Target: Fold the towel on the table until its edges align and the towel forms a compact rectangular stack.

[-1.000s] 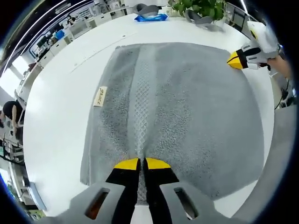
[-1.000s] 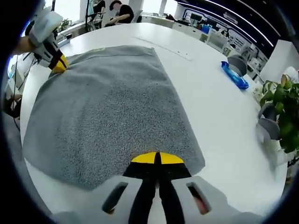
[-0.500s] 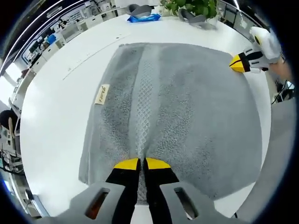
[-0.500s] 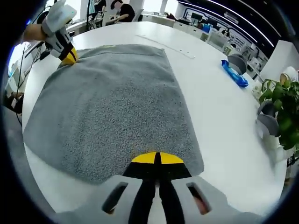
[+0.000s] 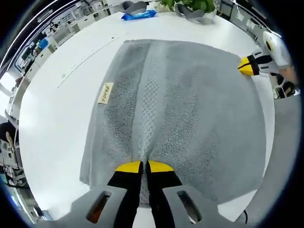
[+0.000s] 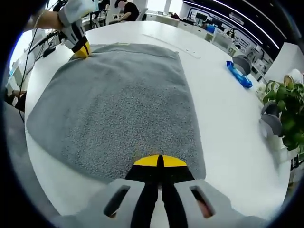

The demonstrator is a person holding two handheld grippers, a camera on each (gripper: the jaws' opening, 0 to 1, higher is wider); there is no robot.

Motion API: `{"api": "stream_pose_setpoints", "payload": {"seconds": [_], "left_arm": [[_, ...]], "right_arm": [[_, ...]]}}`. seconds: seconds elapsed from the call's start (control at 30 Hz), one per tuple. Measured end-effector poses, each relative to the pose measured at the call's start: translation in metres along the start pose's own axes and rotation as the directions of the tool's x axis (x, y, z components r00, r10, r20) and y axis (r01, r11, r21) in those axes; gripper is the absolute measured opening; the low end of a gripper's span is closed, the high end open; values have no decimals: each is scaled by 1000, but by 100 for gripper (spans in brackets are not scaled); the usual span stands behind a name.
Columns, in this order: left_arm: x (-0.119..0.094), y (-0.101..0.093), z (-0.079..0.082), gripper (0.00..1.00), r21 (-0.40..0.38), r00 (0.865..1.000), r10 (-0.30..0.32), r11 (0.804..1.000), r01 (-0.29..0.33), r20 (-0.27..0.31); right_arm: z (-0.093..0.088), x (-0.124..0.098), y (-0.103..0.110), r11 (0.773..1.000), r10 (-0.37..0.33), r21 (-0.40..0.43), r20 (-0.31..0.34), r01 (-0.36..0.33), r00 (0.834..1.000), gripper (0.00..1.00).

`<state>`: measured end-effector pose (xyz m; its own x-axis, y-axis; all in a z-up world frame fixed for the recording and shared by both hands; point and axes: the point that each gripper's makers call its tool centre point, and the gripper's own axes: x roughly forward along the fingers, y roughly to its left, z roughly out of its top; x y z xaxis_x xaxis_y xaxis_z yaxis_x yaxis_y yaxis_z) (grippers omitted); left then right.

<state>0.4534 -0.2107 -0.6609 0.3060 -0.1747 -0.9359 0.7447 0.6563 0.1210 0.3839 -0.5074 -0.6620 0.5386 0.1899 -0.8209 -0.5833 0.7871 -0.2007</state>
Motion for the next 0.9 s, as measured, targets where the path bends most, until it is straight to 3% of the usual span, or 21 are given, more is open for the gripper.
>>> {"api": "stream_pose_setpoints", "payload": {"seconds": [0.3, 0.6, 0.9], "left_arm": [[5, 12, 11, 4, 61, 999, 24, 998, -23, -23], [9, 20, 19, 4, 11, 1000, 6, 1000, -7, 11], [12, 25, 28, 4, 41, 1000, 7, 999, -8, 17]], "right_arm": [[-6, -5, 9, 1000, 14, -16, -8, -14, 1000, 0], [-10, -10, 18, 1000, 26, 3, -3, -26, 1000, 0], [-16, -18, 32, 999, 35, 38, 8, -36, 999, 0]]}}
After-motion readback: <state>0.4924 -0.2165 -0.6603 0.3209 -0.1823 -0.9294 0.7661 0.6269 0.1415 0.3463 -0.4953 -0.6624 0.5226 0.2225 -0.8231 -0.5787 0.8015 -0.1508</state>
